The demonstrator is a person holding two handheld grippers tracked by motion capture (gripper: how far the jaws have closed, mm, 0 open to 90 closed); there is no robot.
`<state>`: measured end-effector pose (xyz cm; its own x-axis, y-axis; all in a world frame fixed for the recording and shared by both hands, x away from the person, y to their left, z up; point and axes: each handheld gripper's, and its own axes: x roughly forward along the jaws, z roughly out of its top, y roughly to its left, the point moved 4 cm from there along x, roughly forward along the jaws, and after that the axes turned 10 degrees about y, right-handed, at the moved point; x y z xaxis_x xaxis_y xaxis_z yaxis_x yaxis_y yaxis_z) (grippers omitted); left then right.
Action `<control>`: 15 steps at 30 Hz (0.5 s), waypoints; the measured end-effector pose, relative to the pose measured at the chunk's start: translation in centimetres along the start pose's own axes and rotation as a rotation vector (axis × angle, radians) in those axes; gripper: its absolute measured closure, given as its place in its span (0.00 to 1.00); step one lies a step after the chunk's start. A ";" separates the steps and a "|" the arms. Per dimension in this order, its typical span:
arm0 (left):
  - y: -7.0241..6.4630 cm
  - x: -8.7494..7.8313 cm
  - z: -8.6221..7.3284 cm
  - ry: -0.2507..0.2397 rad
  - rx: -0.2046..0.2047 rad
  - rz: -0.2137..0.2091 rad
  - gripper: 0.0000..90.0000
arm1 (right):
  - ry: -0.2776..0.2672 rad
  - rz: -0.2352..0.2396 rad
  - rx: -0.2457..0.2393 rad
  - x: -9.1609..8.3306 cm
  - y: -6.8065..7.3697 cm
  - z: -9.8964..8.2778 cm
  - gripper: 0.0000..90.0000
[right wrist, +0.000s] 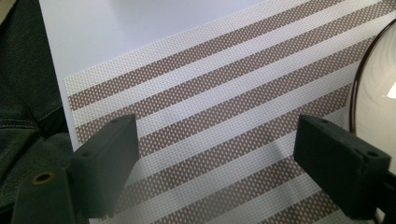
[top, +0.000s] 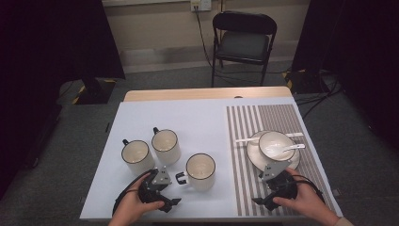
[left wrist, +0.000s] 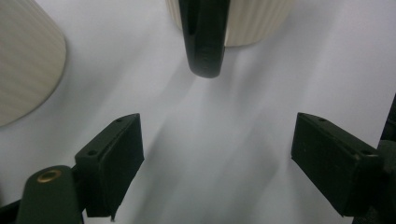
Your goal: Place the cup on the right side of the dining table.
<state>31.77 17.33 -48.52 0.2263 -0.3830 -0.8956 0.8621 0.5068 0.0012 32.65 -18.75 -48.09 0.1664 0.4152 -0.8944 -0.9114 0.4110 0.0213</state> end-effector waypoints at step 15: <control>0.7 -0.8 0.5 0.011 0.002 0.019 0.18 | 0.035 -0.005 -0.038 -0.8 -0.7 2.6 0.15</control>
<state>32.37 17.61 -47.61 0.2372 -0.3648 -0.9004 0.8586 0.5123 0.0186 34.16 -17.29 -46.24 0.1585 0.3845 -0.9094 -0.9242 0.3820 0.0004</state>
